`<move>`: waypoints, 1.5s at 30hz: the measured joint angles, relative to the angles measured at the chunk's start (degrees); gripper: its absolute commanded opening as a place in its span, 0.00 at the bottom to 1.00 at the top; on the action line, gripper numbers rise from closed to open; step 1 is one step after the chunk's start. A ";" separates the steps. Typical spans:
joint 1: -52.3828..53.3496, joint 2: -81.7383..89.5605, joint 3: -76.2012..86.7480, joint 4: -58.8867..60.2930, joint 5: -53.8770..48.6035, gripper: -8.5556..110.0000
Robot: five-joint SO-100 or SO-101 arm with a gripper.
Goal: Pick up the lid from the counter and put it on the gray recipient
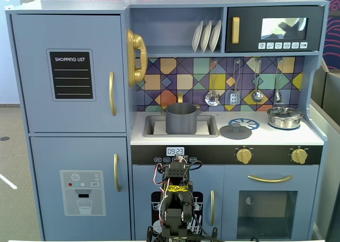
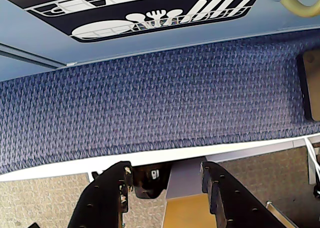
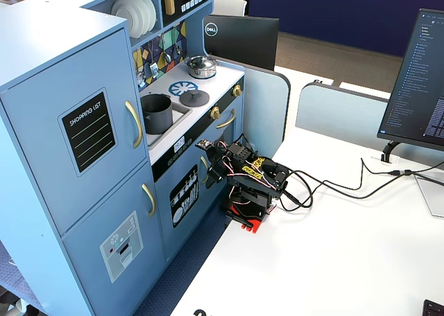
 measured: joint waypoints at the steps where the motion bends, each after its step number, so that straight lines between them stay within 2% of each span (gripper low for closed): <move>1: 0.62 0.00 0.00 0.00 0.00 0.07; 6: 4.22 0.00 0.00 0.00 0.00 0.07; 17: 3.87 0.00 -0.70 -0.09 2.11 0.07; 24: 7.91 -6.06 -16.26 -1.76 2.02 0.07; 29: 16.87 -12.57 -27.77 -14.59 -2.64 0.07; 34: 23.03 -16.26 -30.59 -40.08 -4.04 0.07; 38: 26.46 -18.98 -31.38 -48.60 -5.36 0.08; 45: 29.53 -21.88 -30.50 -60.38 -4.92 0.24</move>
